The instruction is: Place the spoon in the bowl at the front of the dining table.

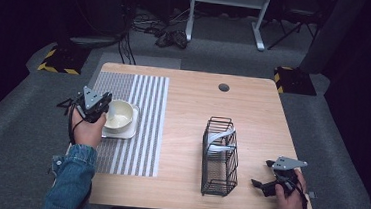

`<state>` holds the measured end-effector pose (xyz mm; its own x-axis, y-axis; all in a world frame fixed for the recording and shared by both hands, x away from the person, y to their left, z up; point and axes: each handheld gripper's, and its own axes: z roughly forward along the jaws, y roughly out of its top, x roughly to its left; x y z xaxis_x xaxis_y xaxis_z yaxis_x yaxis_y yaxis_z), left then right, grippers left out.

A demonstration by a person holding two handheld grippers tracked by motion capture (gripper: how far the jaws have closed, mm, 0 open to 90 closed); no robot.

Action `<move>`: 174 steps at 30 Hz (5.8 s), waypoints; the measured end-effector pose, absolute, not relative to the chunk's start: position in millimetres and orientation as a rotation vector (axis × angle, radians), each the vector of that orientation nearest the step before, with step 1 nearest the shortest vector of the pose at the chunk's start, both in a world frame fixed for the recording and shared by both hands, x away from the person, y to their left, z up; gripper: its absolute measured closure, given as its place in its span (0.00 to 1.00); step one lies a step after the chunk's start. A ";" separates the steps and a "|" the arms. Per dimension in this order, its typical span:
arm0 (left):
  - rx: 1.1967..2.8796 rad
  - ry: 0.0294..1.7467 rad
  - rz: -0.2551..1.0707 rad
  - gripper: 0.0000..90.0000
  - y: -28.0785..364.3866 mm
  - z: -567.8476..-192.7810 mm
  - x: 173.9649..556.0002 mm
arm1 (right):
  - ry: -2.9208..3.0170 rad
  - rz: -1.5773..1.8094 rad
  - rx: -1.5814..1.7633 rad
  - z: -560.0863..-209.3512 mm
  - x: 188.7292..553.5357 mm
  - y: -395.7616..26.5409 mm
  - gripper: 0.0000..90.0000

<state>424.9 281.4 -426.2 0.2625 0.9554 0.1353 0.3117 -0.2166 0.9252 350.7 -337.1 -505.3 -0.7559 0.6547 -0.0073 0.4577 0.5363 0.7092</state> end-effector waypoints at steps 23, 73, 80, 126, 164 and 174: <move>1.780 1.136 0.838 0.73 239.7 -429.7 412.0 | 2.505 1.038 0.929 -505.3 350.7 -337.1 0.01; 1.815 1.029 0.667 0.43 206.9 -401.1 366.5 | 2.504 1.038 0.928 -505.3 350.6 -337.1 0.01; 1.803 1.031 0.669 0.39 212.0 -394.5 354.4 | 2.504 1.038 0.928 -505.3 350.7 -337.1 0.01; 1.902 1.082 0.664 0.32 267.7 -419.1 267.6 | 2.505 1.038 0.930 -505.3 350.6 -337.1 0.01; 1.928 1.249 0.535 0.28 295.7 -484.4 245.0 | 2.505 1.038 0.929 -505.3 350.7 -337.1 0.01; 1.905 1.305 0.574 0.23 298.2 -500.5 246.1 | 2.505 1.038 0.930 -505.2 350.6 -337.0 0.01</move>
